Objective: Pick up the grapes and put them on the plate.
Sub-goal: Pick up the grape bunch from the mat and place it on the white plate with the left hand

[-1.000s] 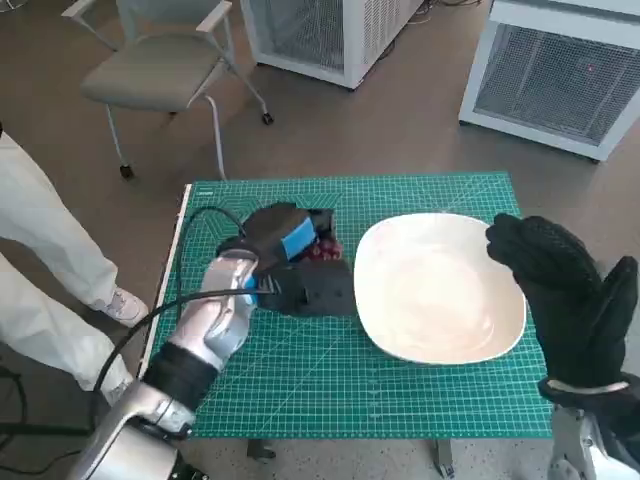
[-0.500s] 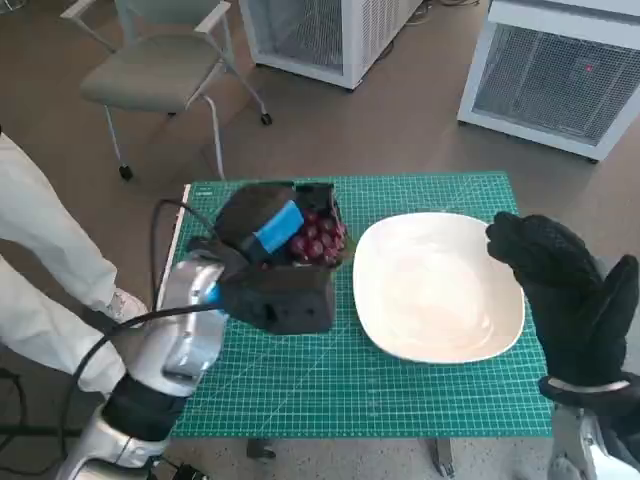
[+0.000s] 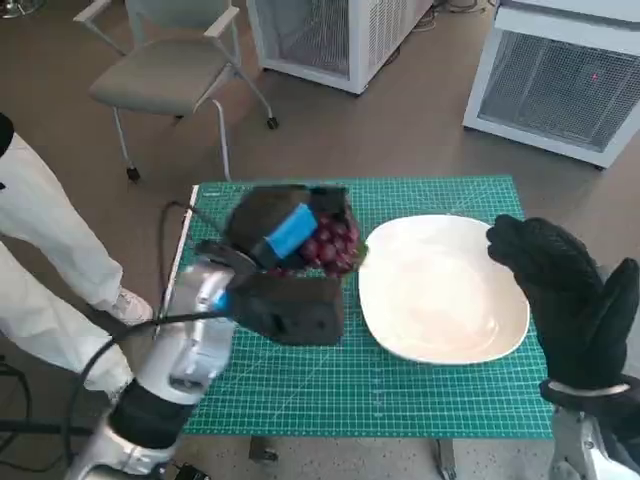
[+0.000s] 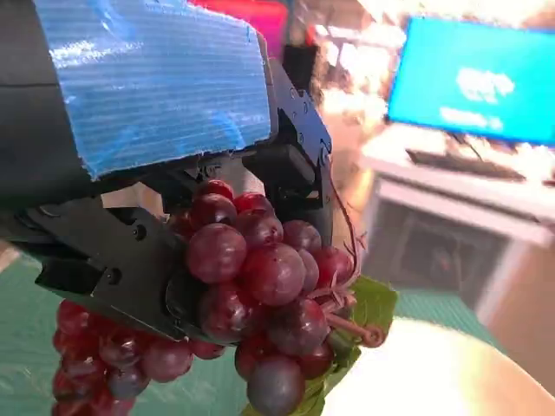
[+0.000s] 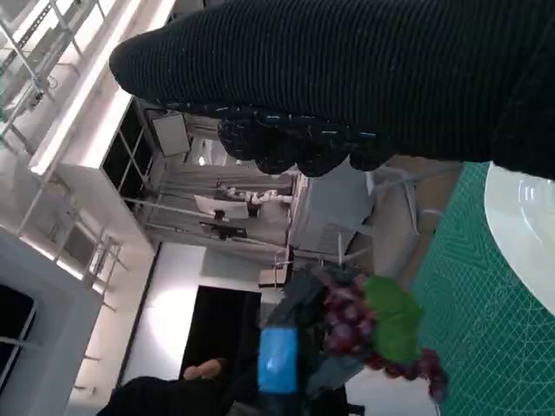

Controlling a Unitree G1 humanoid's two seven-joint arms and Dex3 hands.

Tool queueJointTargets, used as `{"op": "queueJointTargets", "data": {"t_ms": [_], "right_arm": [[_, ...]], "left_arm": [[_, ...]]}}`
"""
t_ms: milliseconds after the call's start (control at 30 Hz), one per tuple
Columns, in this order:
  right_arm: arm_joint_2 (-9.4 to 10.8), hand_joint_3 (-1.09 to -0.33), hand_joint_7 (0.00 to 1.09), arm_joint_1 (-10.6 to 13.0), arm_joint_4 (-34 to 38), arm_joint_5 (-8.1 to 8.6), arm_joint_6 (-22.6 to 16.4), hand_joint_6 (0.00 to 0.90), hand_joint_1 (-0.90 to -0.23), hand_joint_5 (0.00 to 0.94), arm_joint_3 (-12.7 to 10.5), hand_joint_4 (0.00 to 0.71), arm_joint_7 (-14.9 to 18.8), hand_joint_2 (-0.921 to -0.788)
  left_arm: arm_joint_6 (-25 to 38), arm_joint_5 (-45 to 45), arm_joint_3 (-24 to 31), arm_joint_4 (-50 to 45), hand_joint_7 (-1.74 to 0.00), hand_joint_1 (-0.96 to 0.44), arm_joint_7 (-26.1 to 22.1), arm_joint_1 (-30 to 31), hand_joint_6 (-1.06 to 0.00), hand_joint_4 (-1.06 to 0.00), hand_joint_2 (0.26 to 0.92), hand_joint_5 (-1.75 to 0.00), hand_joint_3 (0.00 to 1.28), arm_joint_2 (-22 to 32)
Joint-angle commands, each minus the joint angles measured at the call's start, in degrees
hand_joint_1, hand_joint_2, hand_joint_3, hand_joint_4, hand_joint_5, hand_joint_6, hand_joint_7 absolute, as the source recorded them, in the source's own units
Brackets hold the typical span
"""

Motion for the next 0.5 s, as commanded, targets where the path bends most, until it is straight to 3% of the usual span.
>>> {"op": "queueJointTargets", "data": {"t_ms": [33, 200, 333, 367, 500], "right_arm": [[0.2, -0.621, 1.01, 1.2, -0.3, 0.18, 1.1, 0.226, -0.335, 0.868, -0.1, 0.407, -0.5, -0.921], [0.2, -0.621, 1.01, 1.5, -0.6, 0.23, 1.1, 0.226, -0.334, 0.868, -0.2, 0.408, -0.5, -0.921], [0.1, -0.621, 1.01, 2.0, -0.9, 0.48, 1.1, 0.224, -0.334, 0.869, -0.4, 0.408, -0.3, -0.921], [0.1, -0.621, 1.01, 2.1, -1.0, 0.57, 1.1, 0.223, -0.334, 0.869, -0.5, 0.408, -0.3, -0.921], [0.0, -0.621, 1.01, 2.6, -1.5, 0.83, 1.1, 0.220, -0.335, 0.870, -0.8, 0.408, -0.3, -0.921]], "left_arm": [[1.1, 1.8, -2.6, -1.7, -0.93, 0.00, -2.4, -6.4, -0.74, -0.76, 0.908, -1.21, 0.02, -3.7], [-0.1, 2.0, -3.8, 0.9, -0.88, 0.00, -2.9, -10.1, -0.74, -0.66, 0.895, -1.37, 0.09, -6.2], [-2.0, 1.2, -4.6, 4.9, -1.03, 0.01, -2.5, -13.4, -0.67, -0.59, 0.744, -1.49, 0.43, -8.6], [-2.4, 1.1, -4.8, 6.0, -1.07, 0.01, -2.4, -14.1, -0.65, -0.61, 0.736, -1.45, 0.44, -9.2], [-4.1, 1.1, -5.8, 10.0, -1.18, 0.00, -1.3, -16.2, -0.61, -0.66, 0.833, -1.26, 0.25, -11.4]]}}
